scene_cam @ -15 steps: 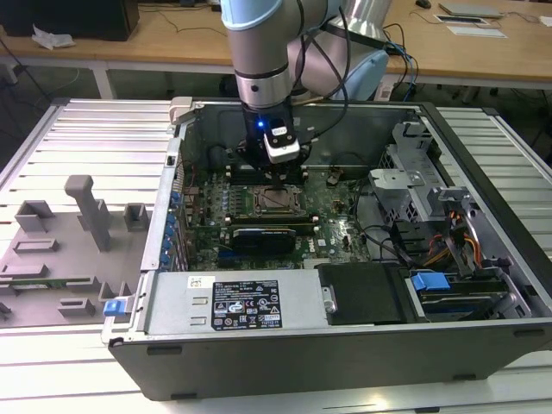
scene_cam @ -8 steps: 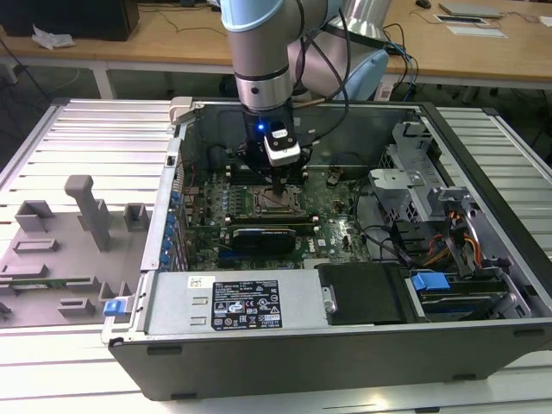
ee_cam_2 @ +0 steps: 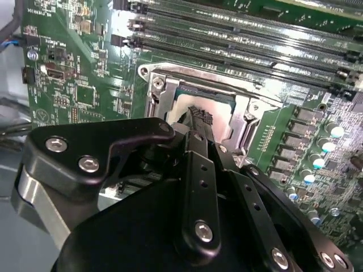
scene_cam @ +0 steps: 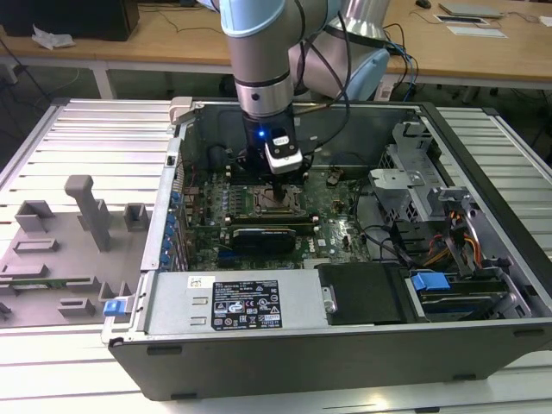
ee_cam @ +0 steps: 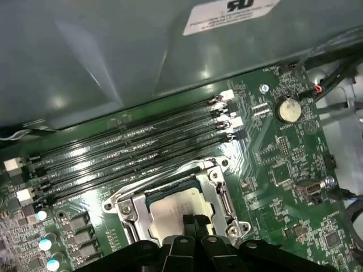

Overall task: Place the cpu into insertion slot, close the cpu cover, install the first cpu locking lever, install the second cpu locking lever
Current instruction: 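Install the first cpu locking lever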

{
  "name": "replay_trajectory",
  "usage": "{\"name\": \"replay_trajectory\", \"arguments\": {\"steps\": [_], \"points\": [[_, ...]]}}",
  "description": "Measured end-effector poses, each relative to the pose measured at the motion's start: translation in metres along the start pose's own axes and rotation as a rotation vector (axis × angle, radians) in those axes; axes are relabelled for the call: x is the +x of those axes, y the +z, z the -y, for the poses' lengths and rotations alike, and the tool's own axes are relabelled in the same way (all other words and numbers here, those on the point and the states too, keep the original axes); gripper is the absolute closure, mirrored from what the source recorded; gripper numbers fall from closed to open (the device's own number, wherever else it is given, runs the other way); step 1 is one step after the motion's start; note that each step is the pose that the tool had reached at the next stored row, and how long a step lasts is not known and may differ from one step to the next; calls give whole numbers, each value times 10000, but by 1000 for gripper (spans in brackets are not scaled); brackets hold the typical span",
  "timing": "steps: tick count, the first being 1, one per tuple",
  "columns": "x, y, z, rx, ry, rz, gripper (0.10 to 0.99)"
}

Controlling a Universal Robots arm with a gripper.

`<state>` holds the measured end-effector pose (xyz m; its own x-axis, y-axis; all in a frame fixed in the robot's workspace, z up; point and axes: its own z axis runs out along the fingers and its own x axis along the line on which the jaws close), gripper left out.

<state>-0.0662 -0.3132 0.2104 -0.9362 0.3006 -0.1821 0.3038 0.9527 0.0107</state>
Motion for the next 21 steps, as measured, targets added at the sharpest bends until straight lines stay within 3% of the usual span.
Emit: {"name": "replay_trajectory", "arguments": {"steps": [4,7,9,12,15,19,21], "points": [[0,5,-1,-98,-978,2,980],[0,5,0,-97,-1003,-2,980],[-13,11,-4,82,-1033,-689,980],[-16,11,-5,82,-1066,-703,980],[-24,20,-8,-54,-2015,-705,980],[-50,30,-16,-108,-2617,-748,980],[-51,27,-17,-42,-2754,-749,980]]}}
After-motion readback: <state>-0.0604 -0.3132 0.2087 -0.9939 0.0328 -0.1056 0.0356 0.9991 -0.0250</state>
